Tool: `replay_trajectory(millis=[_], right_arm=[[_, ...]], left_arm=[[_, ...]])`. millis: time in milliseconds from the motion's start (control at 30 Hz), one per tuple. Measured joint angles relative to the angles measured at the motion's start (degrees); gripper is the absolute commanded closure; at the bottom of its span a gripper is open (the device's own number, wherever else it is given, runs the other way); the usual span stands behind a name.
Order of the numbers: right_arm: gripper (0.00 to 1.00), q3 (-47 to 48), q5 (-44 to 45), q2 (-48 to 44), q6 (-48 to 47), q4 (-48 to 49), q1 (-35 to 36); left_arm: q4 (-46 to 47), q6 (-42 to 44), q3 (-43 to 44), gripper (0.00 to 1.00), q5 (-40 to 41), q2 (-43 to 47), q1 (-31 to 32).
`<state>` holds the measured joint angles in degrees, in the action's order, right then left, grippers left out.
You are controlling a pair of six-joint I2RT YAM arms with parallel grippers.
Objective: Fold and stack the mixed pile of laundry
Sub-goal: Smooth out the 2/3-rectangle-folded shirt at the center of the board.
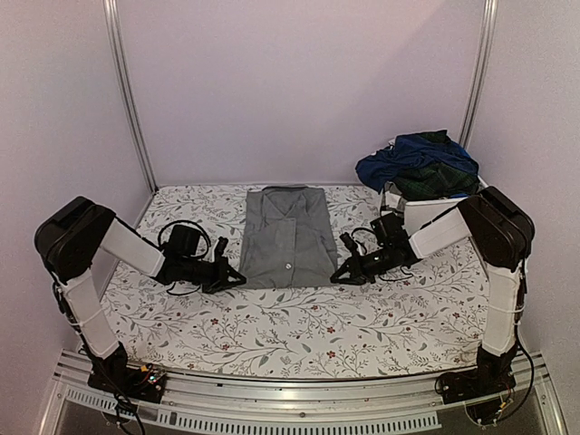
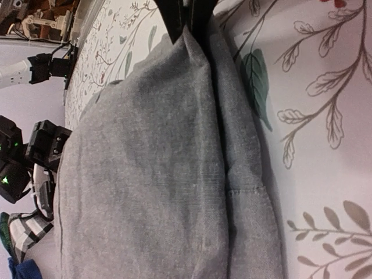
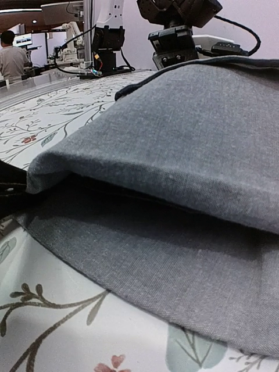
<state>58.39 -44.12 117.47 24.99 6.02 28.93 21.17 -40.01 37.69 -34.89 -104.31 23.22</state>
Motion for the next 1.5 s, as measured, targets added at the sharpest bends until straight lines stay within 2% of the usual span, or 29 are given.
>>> replay_trajectory(millis=[333,367,433,467,533,600,667,800,900,1000,1100,1300,1433,1500], right_arm=[[1.00,-1.6,0.7,-2.4,-0.4,-0.4,0.3],[0.92,-2.5,0.9,-3.9,-0.4,-0.7,0.4],[0.58,-4.1,0.8,-6.4,-0.4,-1.2,0.8],[0.48,-4.6,1.0,-7.7,-0.2,-2.3,0.8],[0.39,-5.3,1.1,-9.4,-0.6,-4.8,0.2],[0.37,-5.3,2.2,-10.0,-1.6,-7.0,-0.2],[0.37,-5.0,3.9,-11.2,-2.8,-10.2,-0.6],[0.44,-1.0,6.0,-13.7,-4.7,-12.8,-0.9],[0.48,4.2,4.5,-14.1,-4.6,-10.7,-0.3],[0.52,9.7,1.2,-12.7,-2.8,-6.4,1.6],[0.54,13.8,-1.4,-8.9,-0.4,-1.8,4.5],[0.59,18.3,-4.5,3.4,2.8,2.8,7.8],[0.63,20.0,-4.5,12.7,4.0,4.7,6.9],[0.63,19.5,-6.5,14.3,4.7,7.7,5.5]], left_arm=[[-3.1,-0.5,-0.4,0.98,0.4,2.7,0.3],[-4.9,-0.5,-0.4,0.86,0.8,4.7,0.6],[-7.0,-0.4,-0.4,0.60,1.4,7.8,0.9],[-8.3,-0.2,-0.5,0.52,2.3,9.7,1.0],[-10.8,0.4,-0.5,0.42,4.5,12.9,0.7],[-13.5,1.6,-0.5,0.32,6.7,15.2,0.4],[-16.7,3.4,0.1,0.29,9.1,17.0,0.3],[-19.8,6.9,3.8,0.33,11.1,19.1,0.3],[-17.8,8.6,8.2,0.46,8.8,17.6,1.0],[-12.1,8.9,12.8,0.59,3.9,12.2,2.9],[-7.3,7.9,14.3,0.66,-0.2,6.3,4.5],[-2.3,5.7,15.6,0.67,-4.5,-5.9,5.6],[0.1,4.1,16.4,0.66,-4.5,-10.9,5.0],[1.9,3.2,15.5,0.63,-4.5,-12.1,4.5]])
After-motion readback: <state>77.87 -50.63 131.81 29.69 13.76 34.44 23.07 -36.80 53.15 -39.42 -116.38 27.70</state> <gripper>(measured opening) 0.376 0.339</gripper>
